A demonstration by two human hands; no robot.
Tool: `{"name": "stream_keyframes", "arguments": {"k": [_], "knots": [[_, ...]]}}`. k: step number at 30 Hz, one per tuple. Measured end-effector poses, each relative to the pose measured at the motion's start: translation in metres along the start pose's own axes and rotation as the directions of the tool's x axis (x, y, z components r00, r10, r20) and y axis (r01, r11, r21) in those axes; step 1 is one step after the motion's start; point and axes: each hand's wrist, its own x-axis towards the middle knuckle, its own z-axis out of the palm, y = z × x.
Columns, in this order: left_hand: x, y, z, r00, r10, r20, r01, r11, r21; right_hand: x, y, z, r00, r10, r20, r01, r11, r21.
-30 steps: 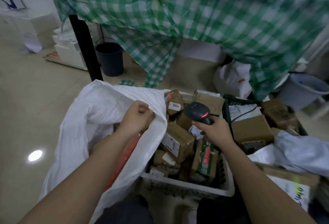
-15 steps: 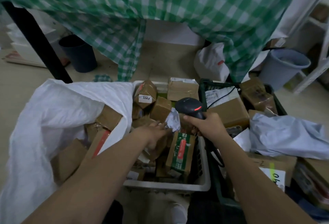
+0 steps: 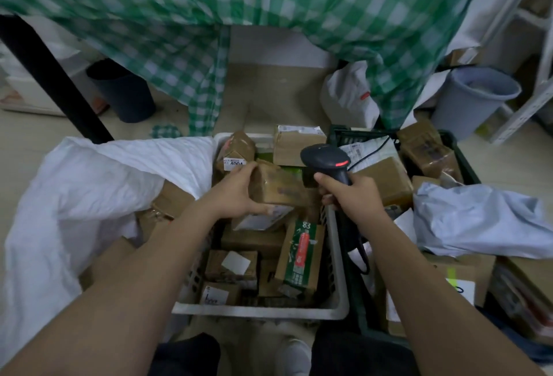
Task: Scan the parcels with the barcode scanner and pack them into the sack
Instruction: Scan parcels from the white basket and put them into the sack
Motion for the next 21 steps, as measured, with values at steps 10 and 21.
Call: {"name": "stream_keyframes", "arguments": {"k": [10,21], "knots": [[-0.073,0.061,-0.044,0.937,-0.289,-0.197,0.015,0.597,-0.802,-0.043,-0.048,0.000,0.974,0.017,-0.228,0.072,0.922,0.380],[-0.098,0.033,-0.036,0.951,-0.308,-0.031,0.124,0.469,-0.875,-0.083,-0.045,0.041,0.983,-0.173,-0.056,0.178,0.977,0.118]]}}
